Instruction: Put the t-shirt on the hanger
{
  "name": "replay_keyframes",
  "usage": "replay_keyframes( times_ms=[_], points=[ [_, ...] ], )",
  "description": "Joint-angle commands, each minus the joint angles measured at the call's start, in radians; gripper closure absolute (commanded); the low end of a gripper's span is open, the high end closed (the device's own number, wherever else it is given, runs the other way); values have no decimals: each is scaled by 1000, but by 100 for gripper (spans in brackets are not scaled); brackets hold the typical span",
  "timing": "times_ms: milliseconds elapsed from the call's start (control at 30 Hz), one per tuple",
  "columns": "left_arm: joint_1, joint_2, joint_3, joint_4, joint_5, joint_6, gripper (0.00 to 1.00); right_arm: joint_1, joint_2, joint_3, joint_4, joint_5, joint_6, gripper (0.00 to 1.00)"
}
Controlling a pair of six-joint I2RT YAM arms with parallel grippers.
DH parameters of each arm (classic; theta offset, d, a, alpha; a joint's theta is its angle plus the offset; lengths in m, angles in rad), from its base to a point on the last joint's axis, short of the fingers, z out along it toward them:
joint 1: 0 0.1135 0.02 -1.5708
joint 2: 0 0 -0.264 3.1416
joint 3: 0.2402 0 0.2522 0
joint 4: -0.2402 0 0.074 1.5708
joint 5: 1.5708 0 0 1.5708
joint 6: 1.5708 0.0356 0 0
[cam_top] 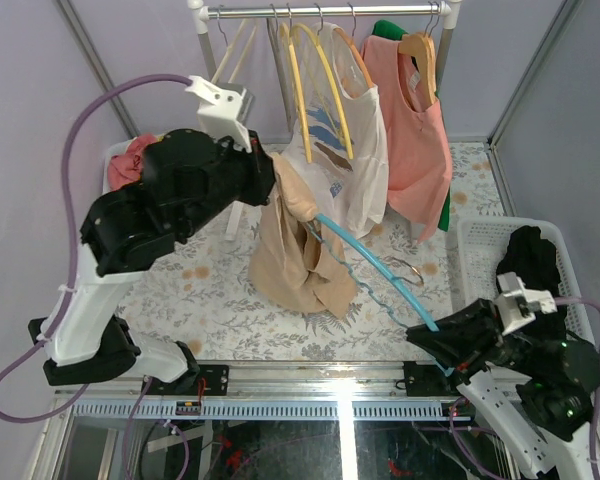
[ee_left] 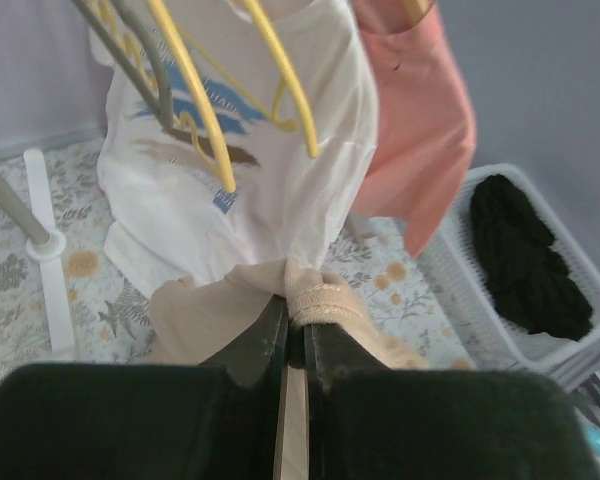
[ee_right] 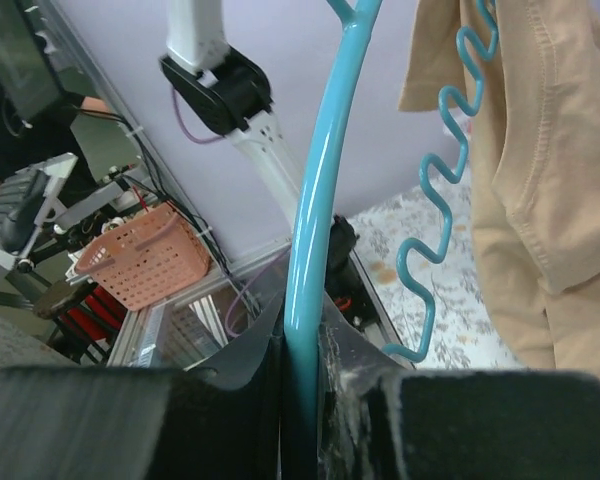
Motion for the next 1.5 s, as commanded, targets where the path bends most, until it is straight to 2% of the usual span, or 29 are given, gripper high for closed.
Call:
replay_keyframes(
  times_ms=[0, 133, 333, 433, 633, 800, 867, 1000, 1100, 1400, 1467],
  points=[
    [-6, 5, 167, -94, 92, 53, 99, 2, -12, 161, 101, 3, -37, 100],
    [-6, 0, 196, -95, 176, 63, 97, 3, -12, 238, 68, 49, -93, 100],
    [-6, 0, 190, -107, 199, 77, 97, 3, -4, 133, 132, 23, -67, 100],
    [-6, 1, 180, -109, 191, 84, 96, 3, -12, 130, 4, 57, -144, 100],
    [-6, 15, 174, -115, 219, 81, 96, 3, -15, 243, -196, 94, -227, 100],
    [-6, 21, 170, -116, 255, 77, 96, 3, -12, 325, -279, 148, -296, 100],
    [-7, 28, 174, -108, 286, 76, 96, 3, -13, 273, -246, 129, -282, 100],
    [-7, 51, 180, -90, 341, 78, 95, 2, -16, 137, -71, 57, -217, 100],
    [-7, 63, 190, -85, 355, 76, 95, 3, -16, 99, 6, 25, -210, 100],
    [-9, 42, 185, -74, 290, 76, 94, 5, -15, 213, 38, 9, -235, 100],
    [-7, 32, 170, -61, 273, 74, 90, 5, -16, 232, 31, 18, -243, 100]
  ],
)
